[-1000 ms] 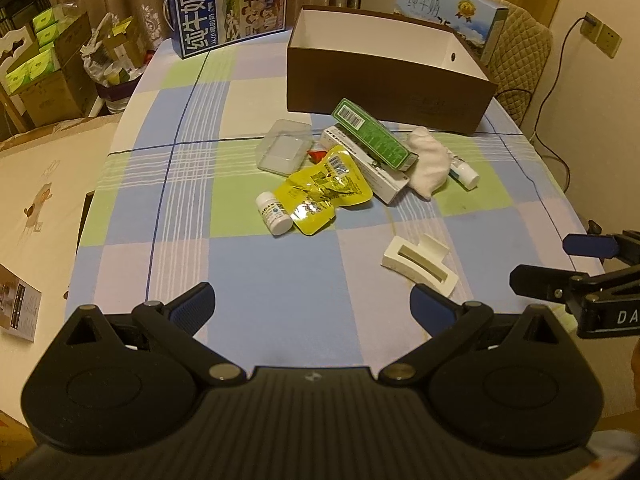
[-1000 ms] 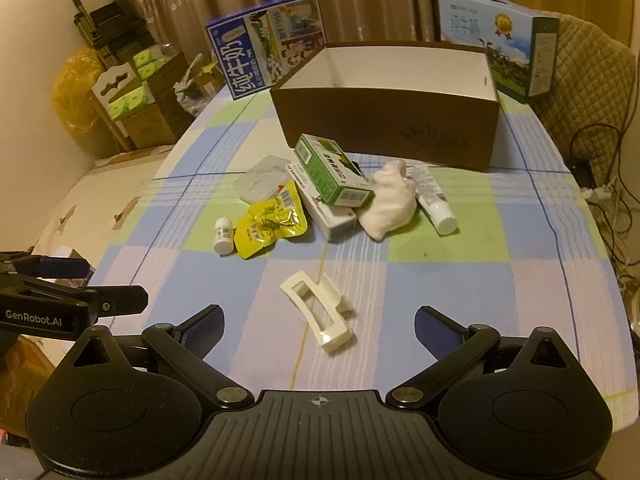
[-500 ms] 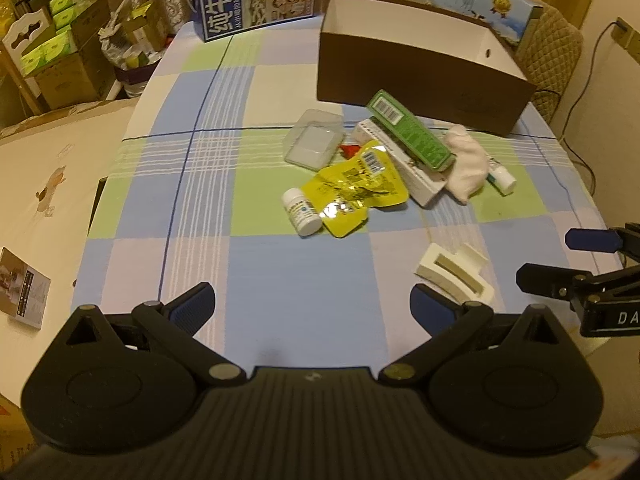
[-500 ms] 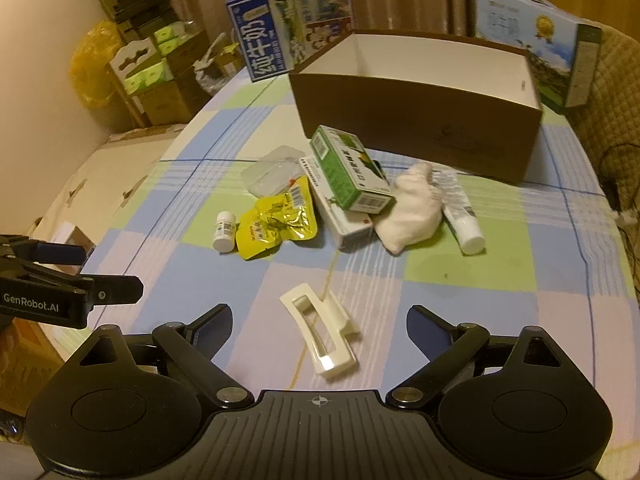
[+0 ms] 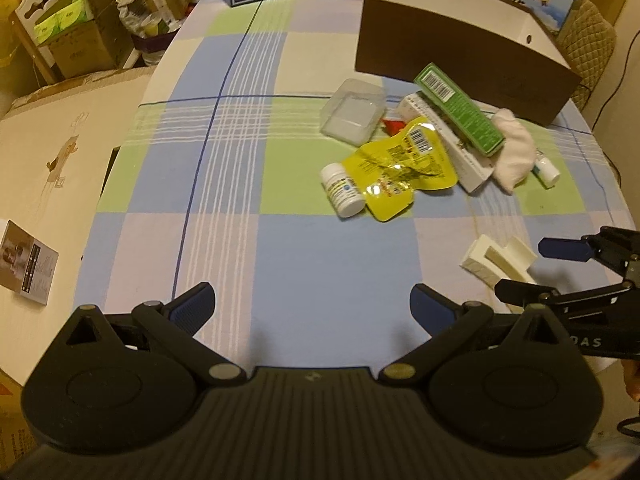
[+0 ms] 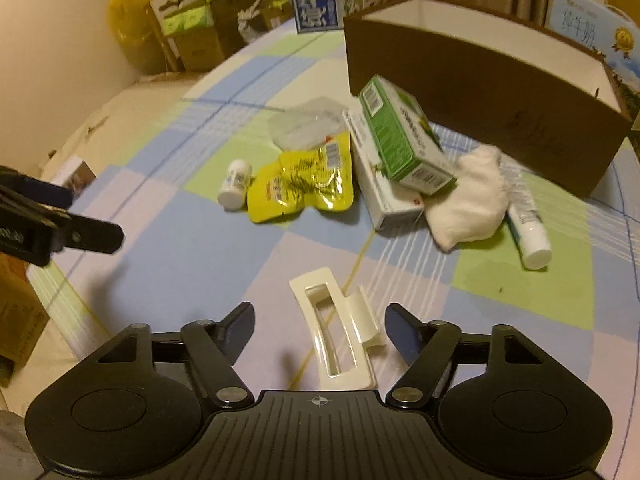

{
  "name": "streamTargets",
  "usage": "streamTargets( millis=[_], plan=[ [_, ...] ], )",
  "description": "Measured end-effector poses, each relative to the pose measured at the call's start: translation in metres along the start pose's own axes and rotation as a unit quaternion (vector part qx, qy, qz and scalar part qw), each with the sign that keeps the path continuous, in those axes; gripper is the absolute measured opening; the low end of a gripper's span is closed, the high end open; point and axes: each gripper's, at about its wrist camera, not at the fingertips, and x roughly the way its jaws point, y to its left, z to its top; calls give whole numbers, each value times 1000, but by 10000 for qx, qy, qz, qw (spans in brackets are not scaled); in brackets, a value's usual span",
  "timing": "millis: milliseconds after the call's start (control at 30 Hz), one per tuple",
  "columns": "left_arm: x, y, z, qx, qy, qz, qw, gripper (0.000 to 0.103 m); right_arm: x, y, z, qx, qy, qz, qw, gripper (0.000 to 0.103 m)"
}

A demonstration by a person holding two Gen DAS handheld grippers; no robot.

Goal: Organize objects
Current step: 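Grasp the white hair claw clip with the right tool while the left tool grasps the white pill bottle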

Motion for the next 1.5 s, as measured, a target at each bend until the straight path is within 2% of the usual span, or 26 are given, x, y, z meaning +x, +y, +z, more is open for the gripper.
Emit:
streamTargets(
  millis=[267, 367, 400, 533, 833, 1000, 1067, 1133, 1167, 1200, 1333, 1400, 1500],
  plan=[
    [10, 2, 6, -53, 23, 58, 10000, 102, 20, -8, -4, -264, 189, -109, 9994, 60],
    [13, 0, 8, -65, 39, 51, 10000, 102, 25, -11, -6, -342, 273, -115, 9990, 51],
    [13, -2, 8, -53, 44, 38, 10000, 102, 26, -12, -7, -404, 294, -128, 9987, 45],
    [16, -8, 9, -61, 76, 46, 9999, 102, 21, -20, -8, -542, 172, -91, 9983, 39],
    [26, -29, 15, -36, -86, -20, 10000, 102, -21, -83, -4, 199, -156, -31, 9997, 38],
    [39, -35, 20, 73, -284, -28, 9996, 90, -48, -123, -4, 475, -302, -93, 9984, 38],
    [44, -36, 21, 118, -357, 4, 9993, 89, -56, -137, -5, 590, -368, -170, 9974, 38],
    [48, -35, 25, 11, -311, 52, 9995, 85, -61, -146, -5, 753, -384, -263, 9961, 38],
    [50, -34, 27, -68, -301, 51, 9995, 80, -63, -150, -6, 860, -401, -296, 9951, 38],
    [52, -33, 29, -154, -277, 40, 9995, 72, -66, -154, -8, 979, -437, -318, 9937, 38],
    [63, -31, 40, -366, -239, -63, 9990, 64, -69, -163, -14, 1367, -525, -451, 9882, 38],
    [70, -30, 46, -364, -241, -74, 9990, 55, -70, -164, -15, 1565, -514, -601, 9845, 38],
    [80, -25, 56, -404, -221, -26, 9989, 51, -77, -164, -16, 1812, -599, -627, 9796, 38]
  ],
)
